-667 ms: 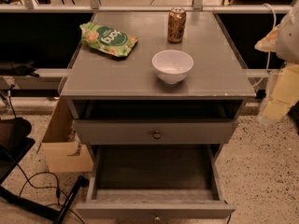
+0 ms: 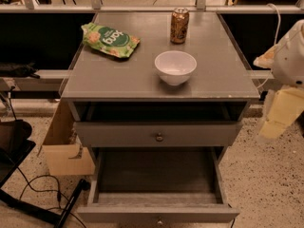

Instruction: Close middle drawer

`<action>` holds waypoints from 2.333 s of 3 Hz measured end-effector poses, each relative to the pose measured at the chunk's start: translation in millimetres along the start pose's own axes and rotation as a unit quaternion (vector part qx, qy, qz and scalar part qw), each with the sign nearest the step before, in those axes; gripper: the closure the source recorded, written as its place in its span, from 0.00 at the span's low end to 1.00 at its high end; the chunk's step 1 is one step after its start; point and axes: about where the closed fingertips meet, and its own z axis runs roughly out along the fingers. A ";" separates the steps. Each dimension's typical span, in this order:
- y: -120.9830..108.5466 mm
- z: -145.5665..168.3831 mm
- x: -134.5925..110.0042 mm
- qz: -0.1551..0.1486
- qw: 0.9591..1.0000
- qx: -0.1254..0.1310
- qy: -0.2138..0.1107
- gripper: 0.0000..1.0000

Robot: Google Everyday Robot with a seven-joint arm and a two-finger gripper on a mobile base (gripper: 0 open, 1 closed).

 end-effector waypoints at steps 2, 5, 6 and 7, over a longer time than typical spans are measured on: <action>67.7 87.1 20.8 0.001 0.999 0.002 -0.036 0.00; 187.8 363.2 103.1 0.075 0.990 -0.120 -0.023 0.00; 192.1 372.9 103.1 0.080 0.988 -0.126 -0.027 0.00; 200.9 390.5 106.7 0.086 0.986 -0.141 -0.022 0.04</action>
Offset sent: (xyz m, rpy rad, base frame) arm -0.1104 0.0054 -0.3714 0.0744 0.1959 -0.0394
